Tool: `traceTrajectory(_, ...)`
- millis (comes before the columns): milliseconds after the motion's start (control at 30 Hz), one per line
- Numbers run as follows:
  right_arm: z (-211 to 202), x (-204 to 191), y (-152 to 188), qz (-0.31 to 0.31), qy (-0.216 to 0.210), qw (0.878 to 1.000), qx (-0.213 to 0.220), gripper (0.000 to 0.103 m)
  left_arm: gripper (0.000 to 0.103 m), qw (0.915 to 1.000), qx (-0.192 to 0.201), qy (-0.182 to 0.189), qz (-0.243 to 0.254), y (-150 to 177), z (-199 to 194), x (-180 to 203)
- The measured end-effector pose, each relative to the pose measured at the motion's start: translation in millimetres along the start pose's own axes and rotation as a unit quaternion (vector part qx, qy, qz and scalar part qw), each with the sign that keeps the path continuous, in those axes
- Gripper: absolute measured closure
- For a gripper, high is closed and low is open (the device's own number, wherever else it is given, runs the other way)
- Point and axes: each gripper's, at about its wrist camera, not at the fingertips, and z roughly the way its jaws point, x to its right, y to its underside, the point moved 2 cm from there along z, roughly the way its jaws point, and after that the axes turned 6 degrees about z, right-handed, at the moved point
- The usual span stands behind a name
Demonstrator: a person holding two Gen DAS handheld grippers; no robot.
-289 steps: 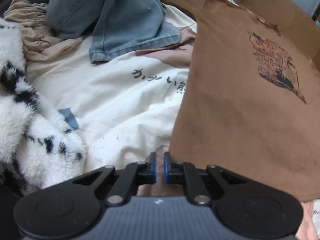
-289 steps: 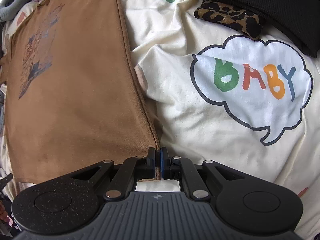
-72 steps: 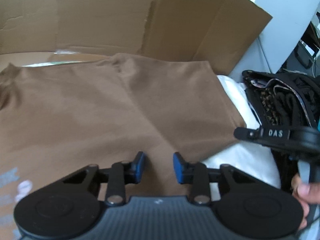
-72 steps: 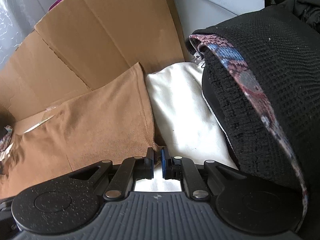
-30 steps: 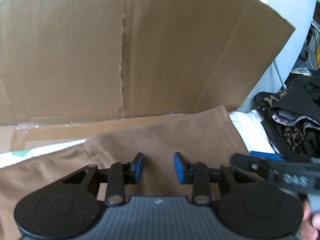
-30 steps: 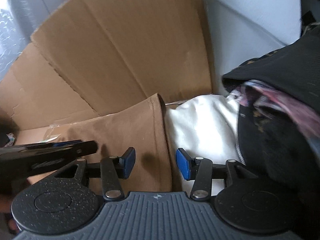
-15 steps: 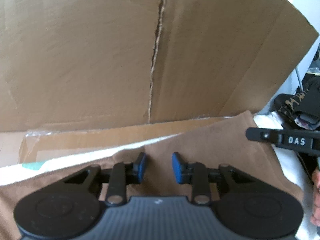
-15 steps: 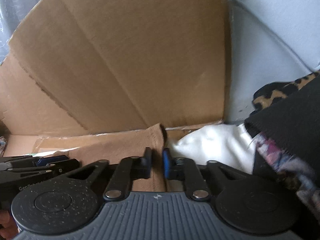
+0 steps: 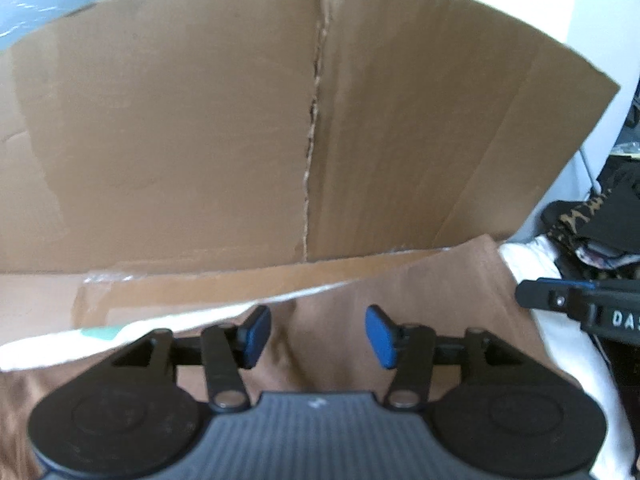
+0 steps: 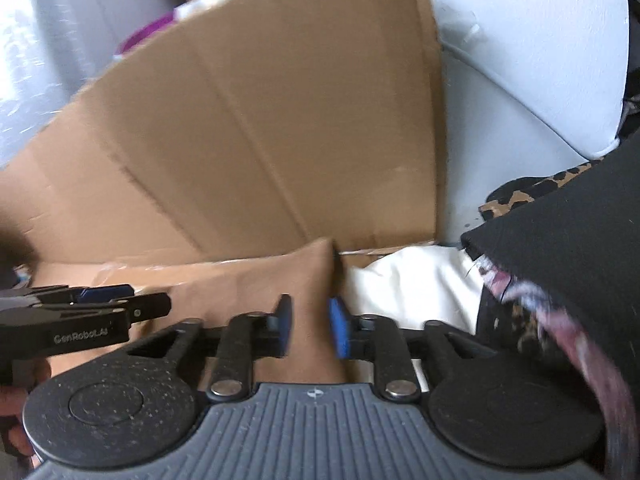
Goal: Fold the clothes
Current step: 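Open the right tool and raise both tools over the shirt collar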
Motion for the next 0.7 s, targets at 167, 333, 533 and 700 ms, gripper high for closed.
traceTrajectory(167, -19, -19, 19, -0.037, -0.028, 0.999, -0.010, 0.063, 0.039, 0.9998, -0.010, -0.017, -0.003, 17, -29, -9)
traceTrajectory(333, -39, -26, 32, -0.052, -0.047, 0.997, -0.025, 0.057, 0.036, 0.9989, -0.022, -0.037, -0.017, 31, -66, -22)
traceTrajectory(533, -63, -32, 33, -0.057, -0.057, 0.996, -0.032, 0.054, 0.033, 0.9968, -0.037, -0.062, -0.034, 48, -111, -37)
traceTrajectory(700, -80, -34, 30, -0.060, -0.057, 0.996, -0.029, 0.050, 0.030, 0.9947, -0.051, -0.080, -0.040, 53, -142, -40)
